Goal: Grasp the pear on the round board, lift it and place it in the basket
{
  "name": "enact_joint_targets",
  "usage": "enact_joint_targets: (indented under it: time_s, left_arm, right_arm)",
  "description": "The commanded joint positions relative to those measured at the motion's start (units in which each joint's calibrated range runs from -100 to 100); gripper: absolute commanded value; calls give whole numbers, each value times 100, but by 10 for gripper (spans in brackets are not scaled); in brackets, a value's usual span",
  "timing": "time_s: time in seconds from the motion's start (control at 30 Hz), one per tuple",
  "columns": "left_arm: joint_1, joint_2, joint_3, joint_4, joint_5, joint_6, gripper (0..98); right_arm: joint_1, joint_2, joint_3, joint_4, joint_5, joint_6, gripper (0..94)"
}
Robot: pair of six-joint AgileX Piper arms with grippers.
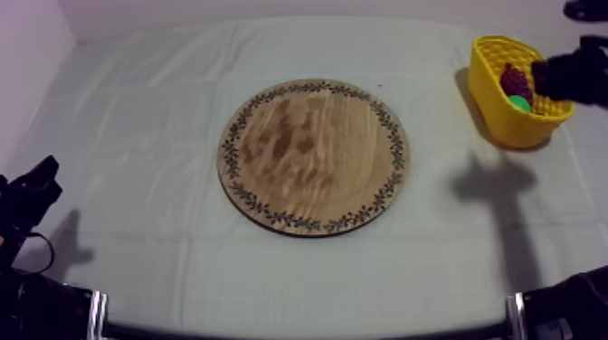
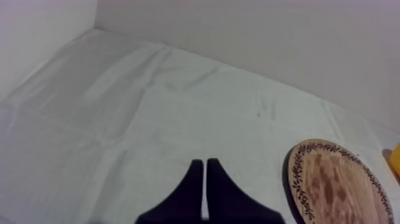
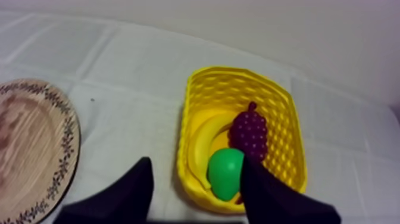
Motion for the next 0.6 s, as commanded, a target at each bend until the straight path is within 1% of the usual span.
enact_joint_targets:
  time_s: [0.0,0.03,0.13,0.17,0.23,0.27,0.33,0.43,0.57]
  left_arm:
    - [1,0,0,-2,-1,-1,1]
    - [1,0,0,-2,-1,-1,1]
    - [1,0,0,-2,-1,-1,1]
    - [1,0,0,-2,-1,-1,1]
    - [1,0,0,-2,-1,-1,1]
    - [1,0,0,-2,-1,-1,1]
    - [1,0,0,-2,-1,-1,1]
    - [1,0,0,-2,-1,-1,1]
    - [1,0,0,-2,-1,-1,1]
  right_arm:
    - [-14,-1216,995,-459,-185,434,379]
    - [-20,-1500,1251,-678,-253,624,363]
    - [-34,-2383,1966,-1541,-282,1480,325]
    - [-38,-2658,2181,-1776,-262,1724,312]
    - [-44,-3149,2568,-2063,-246,2017,279]
    - [-50,-3369,2725,-2101,-233,2045,258]
    - [-63,-3771,2941,-2034,-114,1902,213]
    - [-70,-4289,3077,-1840,297,1509,145]
    - [-107,-4798,3100,-1511,1082,893,96]
